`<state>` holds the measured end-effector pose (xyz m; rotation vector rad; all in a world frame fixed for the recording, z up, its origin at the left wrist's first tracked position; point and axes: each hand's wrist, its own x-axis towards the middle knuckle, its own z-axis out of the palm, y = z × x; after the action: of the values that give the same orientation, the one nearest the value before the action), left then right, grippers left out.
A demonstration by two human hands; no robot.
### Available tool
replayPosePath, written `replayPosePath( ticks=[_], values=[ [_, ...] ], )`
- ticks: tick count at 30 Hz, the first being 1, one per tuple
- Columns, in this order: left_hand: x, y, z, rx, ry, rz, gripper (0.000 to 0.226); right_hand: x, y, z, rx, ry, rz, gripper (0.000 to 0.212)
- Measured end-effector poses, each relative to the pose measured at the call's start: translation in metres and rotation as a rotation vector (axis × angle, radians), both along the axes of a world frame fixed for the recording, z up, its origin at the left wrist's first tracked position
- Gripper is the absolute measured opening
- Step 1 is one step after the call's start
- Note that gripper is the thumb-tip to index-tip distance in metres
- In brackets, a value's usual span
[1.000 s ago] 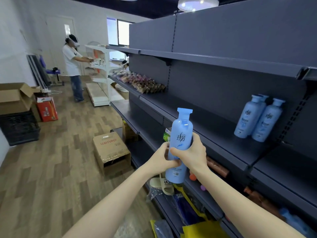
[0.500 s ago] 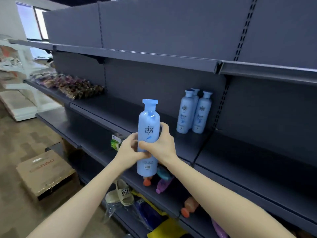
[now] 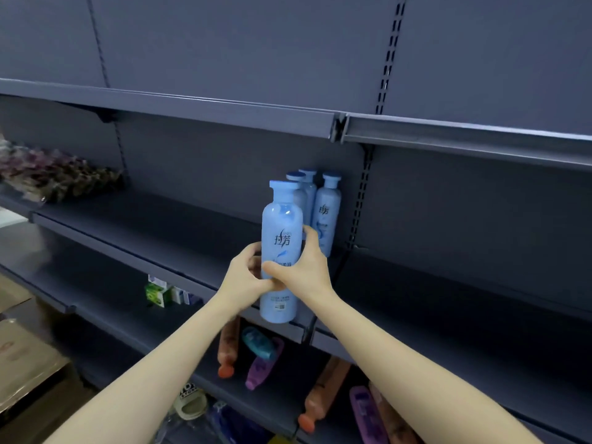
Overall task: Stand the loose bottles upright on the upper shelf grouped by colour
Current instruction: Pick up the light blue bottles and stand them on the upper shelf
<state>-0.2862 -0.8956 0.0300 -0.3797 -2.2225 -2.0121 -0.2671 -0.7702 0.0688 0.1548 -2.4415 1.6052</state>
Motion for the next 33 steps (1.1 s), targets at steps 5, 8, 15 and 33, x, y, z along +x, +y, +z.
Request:
replayPosePath(
  ticks=[5, 8, 15, 33],
  values=[
    [-0.022, 0.019, -0.002, -0.005, -0.004, -0.036, 0.057, -0.021, 0.015, -0.005, -0.017, -0.012, -0.069, 0.07],
    [-0.033, 0.025, -0.004, -0.008, -0.002, -0.066, 0.057, -0.032, 0.019, -0.007, -0.013, -0.009, -0.099, 0.069],
    [-0.062, 0.032, -0.008, -0.022, 0.005, -0.144, 0.056, -0.052, 0.023, -0.013, -0.028, -0.018, -0.198, 0.068],
    [-0.138, 0.048, -0.034, -0.08, -0.015, -0.337, 0.065, -0.097, 0.023, -0.042, -0.05, 0.044, -0.47, 0.076]
  ],
)
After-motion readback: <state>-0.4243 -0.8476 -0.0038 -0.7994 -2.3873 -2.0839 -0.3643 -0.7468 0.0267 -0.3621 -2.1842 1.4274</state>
